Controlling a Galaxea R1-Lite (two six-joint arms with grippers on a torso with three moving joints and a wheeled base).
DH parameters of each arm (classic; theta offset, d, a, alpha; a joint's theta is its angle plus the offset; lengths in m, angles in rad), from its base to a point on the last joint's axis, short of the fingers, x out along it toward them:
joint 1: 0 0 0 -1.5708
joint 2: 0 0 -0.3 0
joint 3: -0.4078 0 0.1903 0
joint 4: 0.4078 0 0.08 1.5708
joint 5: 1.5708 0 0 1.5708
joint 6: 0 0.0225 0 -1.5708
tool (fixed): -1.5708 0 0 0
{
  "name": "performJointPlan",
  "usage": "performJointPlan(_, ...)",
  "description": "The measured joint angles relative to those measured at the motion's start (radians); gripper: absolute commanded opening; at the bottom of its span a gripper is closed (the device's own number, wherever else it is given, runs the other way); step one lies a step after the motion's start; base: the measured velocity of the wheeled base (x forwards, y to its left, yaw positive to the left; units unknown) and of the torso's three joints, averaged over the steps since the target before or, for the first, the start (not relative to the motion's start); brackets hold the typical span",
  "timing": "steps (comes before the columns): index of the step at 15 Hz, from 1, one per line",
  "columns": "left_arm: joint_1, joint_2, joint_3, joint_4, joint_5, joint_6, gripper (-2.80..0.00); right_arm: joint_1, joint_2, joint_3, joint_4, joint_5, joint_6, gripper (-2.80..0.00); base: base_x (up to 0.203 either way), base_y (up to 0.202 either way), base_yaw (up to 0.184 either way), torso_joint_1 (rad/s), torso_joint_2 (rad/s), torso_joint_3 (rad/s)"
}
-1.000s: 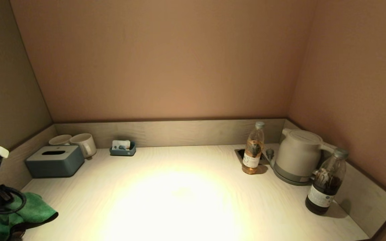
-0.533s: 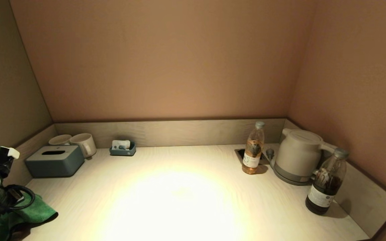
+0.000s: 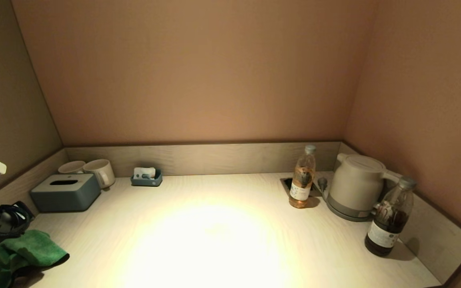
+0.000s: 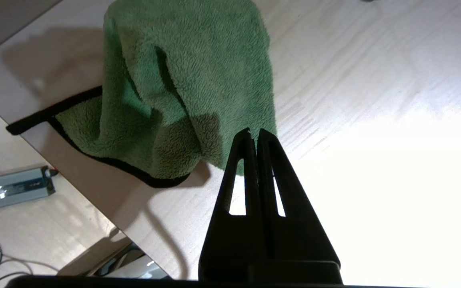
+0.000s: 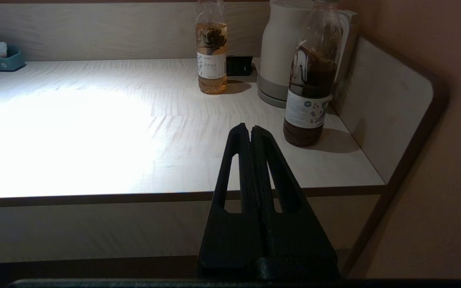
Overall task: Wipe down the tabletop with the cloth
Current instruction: Pick up the tablecloth
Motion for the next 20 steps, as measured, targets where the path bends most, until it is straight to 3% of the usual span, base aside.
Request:
performJointPlan(3,0.014,0.001,-0.001,-0.003,0.006,0.011,-2.80,0.000,0.000,0.000,0.000,0.000,0.000,-2.80,0.000,0.000,0.000,0.000,0.00,0.000)
performJointPlan(4,0.025,0.009,-0.002,-0.004,0.009,0.016,0.00,0.000,0.000,0.000,0.000,0.000,0.000,-2.80,0.000,0.000,0.000,0.000,0.00,0.000)
performJointPlan(10,0.054,0.058,-0.010,-0.013,0.009,0.020,0.00,-0.001,0.000,0.000,0.000,0.000,0.000,-2.80,0.000,0.000,0.000,0.000,0.00,0.000)
performJointPlan(13,0.065,0.081,-0.026,-0.025,0.058,0.010,0.00,0.000,0.000,0.000,0.000,0.000,0.000,-2.80,0.000,0.000,0.000,0.000,0.00,0.000)
performJointPlan(20,0.113,0.141,-0.052,-0.036,0.069,-0.003,0.00,0.000,0.000,0.000,0.000,0.000,0.000,-2.80,0.000,0.000,0.000,0.000,0.00,0.000)
